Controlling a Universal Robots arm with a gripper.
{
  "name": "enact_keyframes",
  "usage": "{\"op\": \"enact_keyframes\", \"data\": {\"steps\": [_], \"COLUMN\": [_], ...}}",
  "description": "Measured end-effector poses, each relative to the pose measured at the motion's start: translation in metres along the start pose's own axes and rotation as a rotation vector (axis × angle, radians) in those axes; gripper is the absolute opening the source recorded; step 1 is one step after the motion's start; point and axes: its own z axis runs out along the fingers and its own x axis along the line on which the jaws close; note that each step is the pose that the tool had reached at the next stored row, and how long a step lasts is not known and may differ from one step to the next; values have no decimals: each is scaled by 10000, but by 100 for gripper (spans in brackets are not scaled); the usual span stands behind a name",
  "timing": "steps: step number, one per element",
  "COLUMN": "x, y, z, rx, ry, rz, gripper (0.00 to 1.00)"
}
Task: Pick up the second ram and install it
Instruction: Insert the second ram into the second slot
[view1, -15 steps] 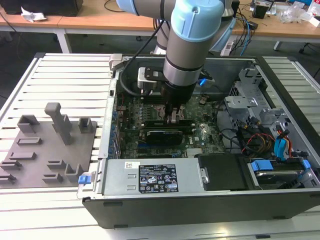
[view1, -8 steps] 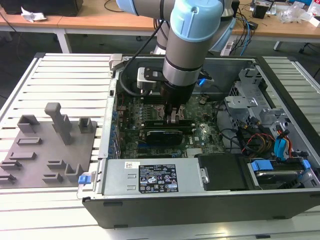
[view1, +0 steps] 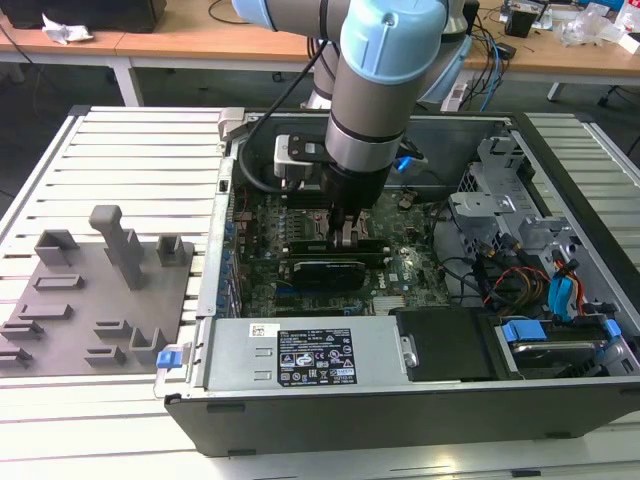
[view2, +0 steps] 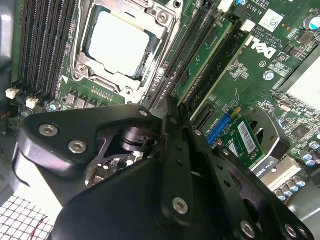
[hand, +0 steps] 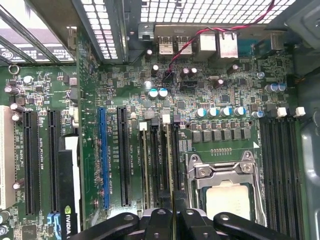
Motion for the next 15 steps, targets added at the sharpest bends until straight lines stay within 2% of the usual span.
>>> {"op": "enact_keyframes", "data": {"steps": [3,7,10,15], "x": [-1,-3,-6,-6], "y": [-2,-2,2,-1], "z": [20,17,-12,8], "rx": [-4,3,10,11], "ry": [2,-2,2,4], "rz": [-2,-2,-2,-9], "gripper": [13,13,13,13]}}
